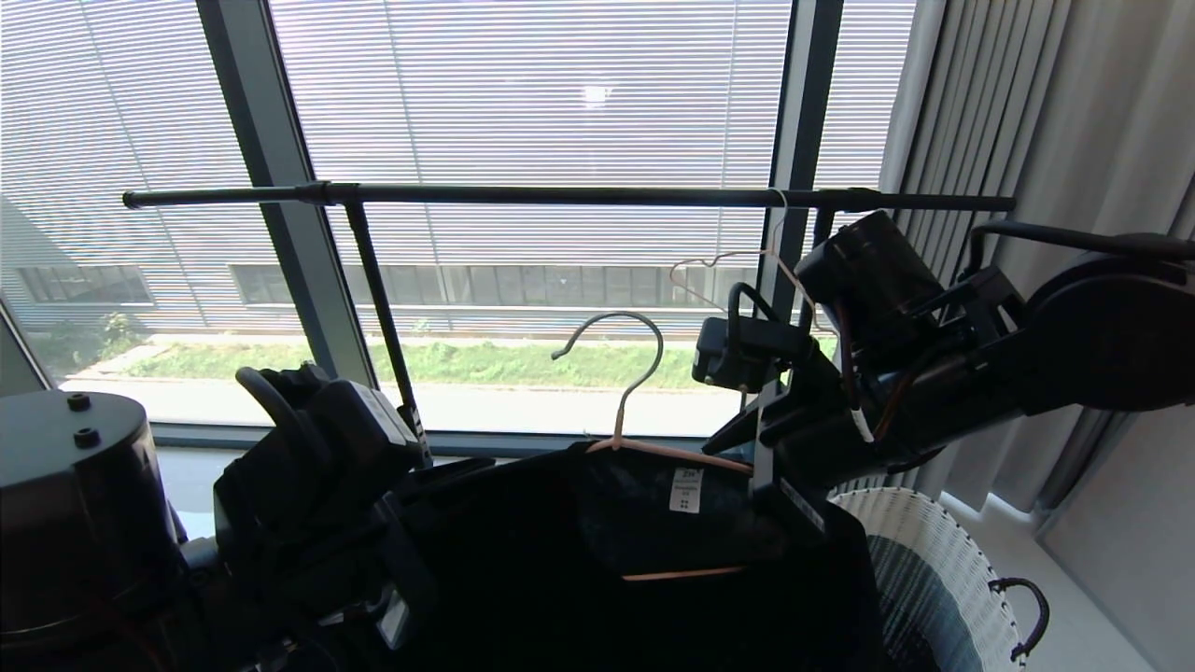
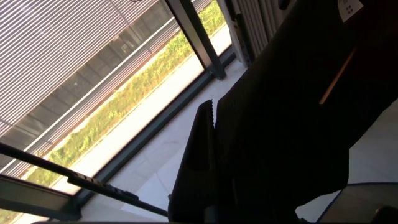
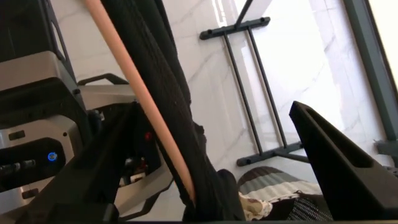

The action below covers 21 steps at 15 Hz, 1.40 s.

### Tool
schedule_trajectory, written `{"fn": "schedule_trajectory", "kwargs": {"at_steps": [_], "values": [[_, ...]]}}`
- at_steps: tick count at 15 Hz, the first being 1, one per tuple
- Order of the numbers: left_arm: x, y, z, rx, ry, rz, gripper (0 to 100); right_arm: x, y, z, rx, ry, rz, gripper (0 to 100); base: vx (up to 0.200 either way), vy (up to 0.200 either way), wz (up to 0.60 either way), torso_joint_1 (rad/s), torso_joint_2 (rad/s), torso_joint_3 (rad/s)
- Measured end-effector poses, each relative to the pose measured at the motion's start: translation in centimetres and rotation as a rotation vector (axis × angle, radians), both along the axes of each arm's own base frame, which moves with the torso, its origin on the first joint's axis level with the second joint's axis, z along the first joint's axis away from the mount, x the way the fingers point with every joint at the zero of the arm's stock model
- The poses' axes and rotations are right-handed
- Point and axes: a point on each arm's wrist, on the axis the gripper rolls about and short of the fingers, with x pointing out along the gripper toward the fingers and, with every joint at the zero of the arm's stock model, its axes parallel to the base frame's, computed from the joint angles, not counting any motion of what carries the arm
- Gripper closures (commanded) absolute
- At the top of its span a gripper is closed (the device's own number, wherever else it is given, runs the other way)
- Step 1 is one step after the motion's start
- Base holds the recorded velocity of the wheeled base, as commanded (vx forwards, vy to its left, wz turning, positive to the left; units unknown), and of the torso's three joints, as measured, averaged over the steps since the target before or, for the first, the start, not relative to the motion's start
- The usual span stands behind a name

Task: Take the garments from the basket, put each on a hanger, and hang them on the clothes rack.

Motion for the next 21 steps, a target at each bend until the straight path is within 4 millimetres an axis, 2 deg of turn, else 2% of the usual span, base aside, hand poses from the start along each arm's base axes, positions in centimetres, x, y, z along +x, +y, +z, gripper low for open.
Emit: {"fn": "schedule_trajectory", "kwargs": {"at_steps": [7, 9, 10, 13, 16, 21], "values": [[-0.4, -0.2, 0.2, -0.007, -0.008, -0.020, 100, 0.2, 0.2, -0.1, -0.013, -0.024, -0.011, 100, 0.000, 0.000, 0.00, 0.000, 0.00, 0.000], [-0.5, -0.2, 0.2, -0.008, -0.009, -0.022, 100, 0.3, 0.3, 0.3, 0.012, -0.085, 0.014, 100, 0.000, 0.000, 0.00, 0.000, 0.00, 0.000], [-0.6, -0.1, 0.1, -0.008, -0.008, -0.024, 0, 0.3, 0.2, 0.5, 0.017, -0.119, 0.034, 100, 0.000, 0.000, 0.00, 0.000, 0.00, 0.000], [-0.3, 0.2, 0.1, -0.011, -0.003, 0.007, 0, 0.0, -0.4, 1.3, -0.003, -0.270, 0.155, 100, 0.000, 0.000, 0.00, 0.000, 0.00, 0.000], [-0.1, 1.4, -0.3, -0.006, 0.005, 0.065, 0, 0.6, -2.0, 2.3, -0.021, -0.422, 0.214, 100, 0.000, 0.000, 0.00, 0.000, 0.00, 0.000], [-2.2, 3.9, -3.4, 0.042, 0.079, 0.123, 0, 1.5, -4.6, 3.0, 0.079, -0.530, 0.139, 100, 0.000, 0.000, 0.00, 0.000, 0.00, 0.000]]}}
